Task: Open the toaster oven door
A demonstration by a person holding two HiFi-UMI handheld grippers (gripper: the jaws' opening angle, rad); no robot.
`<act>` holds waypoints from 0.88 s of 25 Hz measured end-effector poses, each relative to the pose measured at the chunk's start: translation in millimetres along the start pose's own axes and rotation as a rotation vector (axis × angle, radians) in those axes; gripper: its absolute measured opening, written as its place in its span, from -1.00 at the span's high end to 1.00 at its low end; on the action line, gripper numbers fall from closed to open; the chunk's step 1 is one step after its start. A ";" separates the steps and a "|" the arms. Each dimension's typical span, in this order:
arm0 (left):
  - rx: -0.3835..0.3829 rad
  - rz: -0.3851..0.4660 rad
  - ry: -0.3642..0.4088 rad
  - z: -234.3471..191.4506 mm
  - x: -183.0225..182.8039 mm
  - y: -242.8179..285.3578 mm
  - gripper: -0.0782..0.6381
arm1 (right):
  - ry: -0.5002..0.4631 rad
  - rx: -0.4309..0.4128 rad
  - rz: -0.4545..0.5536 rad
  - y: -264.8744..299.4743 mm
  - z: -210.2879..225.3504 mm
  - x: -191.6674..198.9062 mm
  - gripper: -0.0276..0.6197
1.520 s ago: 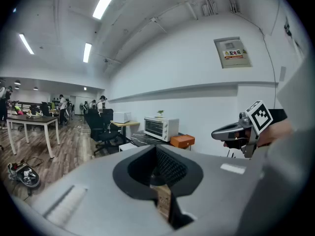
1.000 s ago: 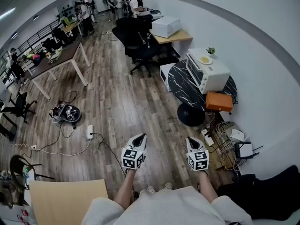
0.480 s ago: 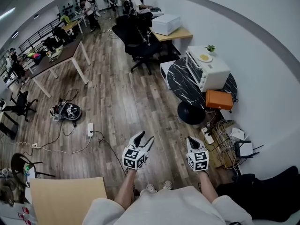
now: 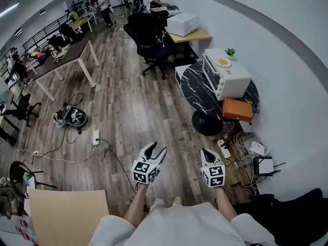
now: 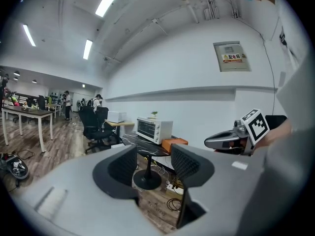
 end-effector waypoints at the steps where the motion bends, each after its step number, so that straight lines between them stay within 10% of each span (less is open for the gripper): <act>1: -0.001 0.000 -0.002 1.0 0.1 2.3 0.19 | -0.002 -0.004 -0.001 1.3 2.8 0.5 0.87; 22: 0.015 -0.003 -0.021 -50.4 -8.2 96.5 0.19 | -0.013 0.000 -0.035 88.5 63.0 -14.9 0.87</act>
Point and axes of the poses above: the fingertips, and each gripper's own axes: y forward along the fingers, z to its right, x out of its underside, the point moved 4 cm from there along -y, backward along the fingers, and after that the axes turned 10 degrees about -x, right-handed, at the moved point
